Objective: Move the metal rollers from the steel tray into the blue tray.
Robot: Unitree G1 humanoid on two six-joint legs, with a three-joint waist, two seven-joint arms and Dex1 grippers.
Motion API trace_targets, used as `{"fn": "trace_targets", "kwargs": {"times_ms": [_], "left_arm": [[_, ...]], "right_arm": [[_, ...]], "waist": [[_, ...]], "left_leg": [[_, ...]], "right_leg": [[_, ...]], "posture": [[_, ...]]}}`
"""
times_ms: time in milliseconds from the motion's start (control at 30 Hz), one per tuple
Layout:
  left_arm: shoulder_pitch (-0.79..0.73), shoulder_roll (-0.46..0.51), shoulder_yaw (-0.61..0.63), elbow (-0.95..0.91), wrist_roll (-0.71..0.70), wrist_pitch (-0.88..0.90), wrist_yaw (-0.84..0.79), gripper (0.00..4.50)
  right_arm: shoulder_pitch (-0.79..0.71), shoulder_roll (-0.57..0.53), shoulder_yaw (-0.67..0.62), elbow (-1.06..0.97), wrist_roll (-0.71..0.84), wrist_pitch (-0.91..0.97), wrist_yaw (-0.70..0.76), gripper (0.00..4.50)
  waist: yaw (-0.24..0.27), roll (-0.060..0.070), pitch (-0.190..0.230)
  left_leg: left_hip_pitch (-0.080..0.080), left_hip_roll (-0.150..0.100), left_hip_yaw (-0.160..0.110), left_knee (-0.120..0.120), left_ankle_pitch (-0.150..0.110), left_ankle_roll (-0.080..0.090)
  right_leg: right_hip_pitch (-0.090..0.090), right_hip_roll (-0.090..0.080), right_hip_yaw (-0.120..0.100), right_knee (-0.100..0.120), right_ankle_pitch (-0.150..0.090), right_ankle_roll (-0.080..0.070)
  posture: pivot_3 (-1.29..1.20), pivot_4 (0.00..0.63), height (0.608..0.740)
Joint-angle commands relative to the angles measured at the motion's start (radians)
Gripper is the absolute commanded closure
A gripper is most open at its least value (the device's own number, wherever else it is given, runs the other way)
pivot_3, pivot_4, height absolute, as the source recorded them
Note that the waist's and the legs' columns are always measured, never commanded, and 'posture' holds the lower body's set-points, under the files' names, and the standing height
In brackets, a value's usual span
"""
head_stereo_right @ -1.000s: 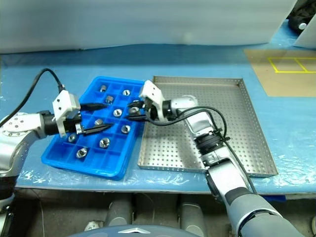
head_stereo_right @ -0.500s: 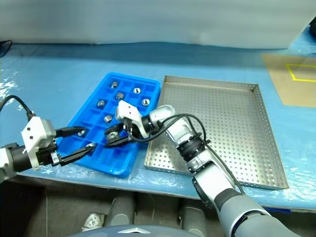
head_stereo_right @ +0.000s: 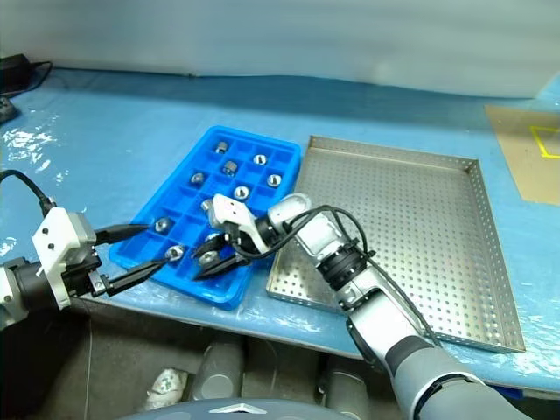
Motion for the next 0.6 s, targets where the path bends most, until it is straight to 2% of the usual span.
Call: {"fn": "trace_targets", "kwargs": {"times_ms": [33,233,600], "left_arm": [[-0.035,0.025,-0.034,0.016,-0.005,-0.024,-0.015,0.80],[-0.084,0.047,-0.091,0.068,0.004,-0.043,-0.045,0.80],[-0.100,0.058,-0.110,0.093,0.006,-0.054,-0.056,0.80]], "right_arm": [[0.005,-0.011,-0.014,-0.052,0.018,0.007,0.008,2.67],[0.026,-0.026,-0.023,-0.082,0.029,0.043,-0.014,2.67],[0.028,-0.017,-0.025,-0.080,0.029,0.041,-0.027,2.67]], "waist": [[-0.003,0.000,0.000],[-0.019,0.000,0.000],[-0.021,0.000,0.000]], "left_leg": [[0.000,0.000,0.000,0.000,0.000,0.000],[0.000,0.000,0.000,0.002,0.001,-0.001],[0.001,0.000,-0.001,0.006,0.001,-0.002]], "right_leg": [[0.000,0.000,0.000,0.000,0.000,0.000],[0.000,0.000,0.000,0.002,0.000,0.000],[0.000,0.000,0.000,0.009,0.000,0.000]], "posture": [[0.40,0.150,0.740],[0.36,0.150,0.740],[0.35,0.150,0.740]]}}
